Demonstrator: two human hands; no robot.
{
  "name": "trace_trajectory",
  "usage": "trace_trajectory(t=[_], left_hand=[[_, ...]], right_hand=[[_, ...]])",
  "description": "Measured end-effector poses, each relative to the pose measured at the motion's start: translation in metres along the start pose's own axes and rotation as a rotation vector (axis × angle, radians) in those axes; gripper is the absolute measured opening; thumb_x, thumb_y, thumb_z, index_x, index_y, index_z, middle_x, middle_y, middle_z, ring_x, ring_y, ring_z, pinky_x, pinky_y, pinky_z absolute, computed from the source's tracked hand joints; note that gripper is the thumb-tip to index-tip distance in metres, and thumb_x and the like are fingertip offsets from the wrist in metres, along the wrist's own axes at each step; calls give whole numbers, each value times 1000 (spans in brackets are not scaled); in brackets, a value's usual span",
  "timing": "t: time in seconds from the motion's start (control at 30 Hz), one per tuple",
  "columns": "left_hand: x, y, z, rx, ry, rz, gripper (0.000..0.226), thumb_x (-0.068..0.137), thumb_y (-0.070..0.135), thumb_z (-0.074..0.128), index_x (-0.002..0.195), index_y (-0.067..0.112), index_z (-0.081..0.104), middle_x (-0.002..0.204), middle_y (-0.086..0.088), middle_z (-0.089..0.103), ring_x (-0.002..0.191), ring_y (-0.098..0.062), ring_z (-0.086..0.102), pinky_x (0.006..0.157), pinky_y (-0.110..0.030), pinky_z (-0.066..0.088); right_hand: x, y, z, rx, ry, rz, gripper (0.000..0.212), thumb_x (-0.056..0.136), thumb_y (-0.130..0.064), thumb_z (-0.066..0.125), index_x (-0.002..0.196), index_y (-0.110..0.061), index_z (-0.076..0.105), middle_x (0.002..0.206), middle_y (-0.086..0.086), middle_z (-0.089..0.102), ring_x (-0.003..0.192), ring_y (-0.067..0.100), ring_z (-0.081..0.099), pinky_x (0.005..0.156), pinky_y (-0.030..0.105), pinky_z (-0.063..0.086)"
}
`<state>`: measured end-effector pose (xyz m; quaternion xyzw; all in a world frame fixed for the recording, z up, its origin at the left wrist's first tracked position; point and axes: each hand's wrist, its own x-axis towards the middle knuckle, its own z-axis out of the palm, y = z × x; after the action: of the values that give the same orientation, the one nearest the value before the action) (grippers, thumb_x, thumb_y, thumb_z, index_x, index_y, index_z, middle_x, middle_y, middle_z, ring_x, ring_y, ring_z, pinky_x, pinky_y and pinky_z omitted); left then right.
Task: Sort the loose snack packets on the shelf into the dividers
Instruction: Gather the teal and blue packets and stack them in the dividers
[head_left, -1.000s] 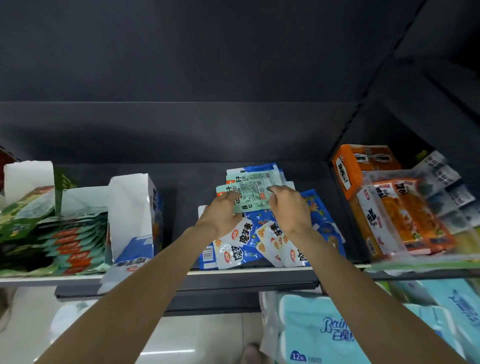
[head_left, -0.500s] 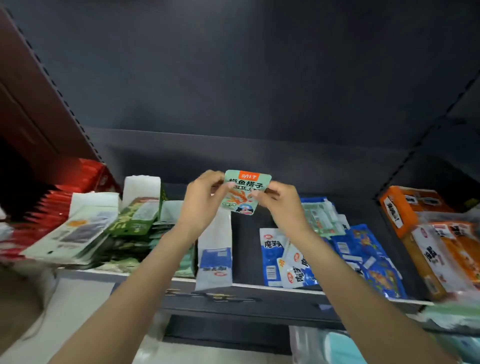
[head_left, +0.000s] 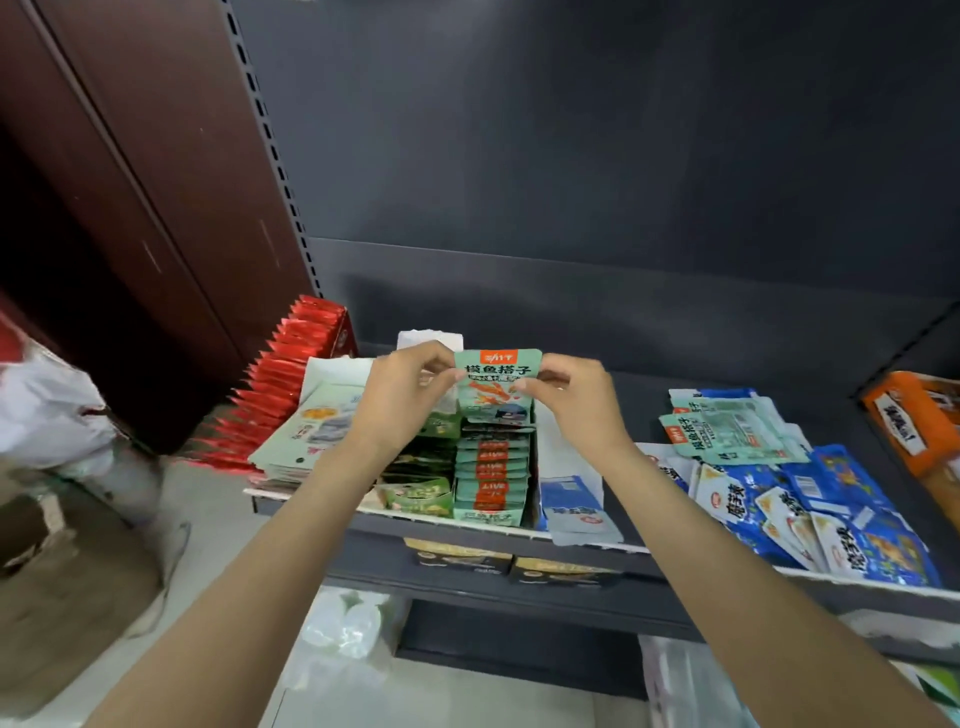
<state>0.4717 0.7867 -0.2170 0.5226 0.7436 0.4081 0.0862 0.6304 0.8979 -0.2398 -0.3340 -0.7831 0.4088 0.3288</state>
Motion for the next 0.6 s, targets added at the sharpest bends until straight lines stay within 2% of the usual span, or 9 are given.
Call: trace_trajectory(t=[0.03,0.1,0.17,0.2,0.3,0.37,0.47,0.53,0.6], left_hand=[[0,-5,2,55,-42,-5,9,88,19,64,86,11,66,82,7,63,78,-7,54,67,-11,35],[1,-13,9,154,-117,-24,10,89,22,63,93,14,69,92,5,67,86,-12,57,76,-17,39],[1,-18,15,233,-176,-20,13,89,25,62,96,20,72,101,3,70,100,-18,57,90,-30,44],[1,-17,17,293,-211,-14,15,90,27,61,98,22,72,106,2,70,106,-20,54,94,-34,42],[2,-10,25,430,-269,-12,22,91,37,58,106,28,70,118,3,64,115,-21,45,95,-36,32],[3,2,32,414,-235,-21,24,88,41,59,107,30,68,121,5,61,117,-19,43,96,-36,29],[4,26,50,373,-209,35,24,87,42,59,107,30,67,118,6,60,116,-18,44,94,-36,30],[6,46,70,285,-199,87,22,90,36,57,106,26,68,113,5,62,111,-19,47,94,-36,36],[10,65,100,185,-214,120,18,91,26,55,102,21,69,106,2,65,104,-21,50,92,-37,41]], right_hand=[[0,3,2,-30,-3,6,11,82,-11,69,88,-1,71,84,4,73,78,13,66,74,32,52],[-2,12,4,-108,-29,30,15,83,-12,69,87,2,71,88,11,72,82,21,66,74,29,51],[-6,17,5,-184,-77,52,15,85,-13,67,95,-2,73,96,8,72,89,17,64,76,15,47],[-8,18,5,-199,-79,52,15,85,-12,66,98,-6,73,99,6,71,91,14,62,77,12,44],[-10,20,1,-205,-111,26,15,86,-10,64,97,-12,74,98,2,71,90,12,62,84,20,47],[-9,22,-5,-212,-184,39,18,86,-9,64,102,-13,72,100,0,70,90,9,62,85,19,47],[-8,28,-25,-47,-187,122,38,83,-10,68,119,-19,61,106,-1,67,97,7,60,84,13,43],[-9,38,-46,37,-142,173,42,83,-10,68,122,-20,57,106,0,66,99,9,61,89,20,45],[-11,57,-73,36,-79,224,35,85,-8,65,117,-18,59,102,1,66,95,12,62,89,26,49]])
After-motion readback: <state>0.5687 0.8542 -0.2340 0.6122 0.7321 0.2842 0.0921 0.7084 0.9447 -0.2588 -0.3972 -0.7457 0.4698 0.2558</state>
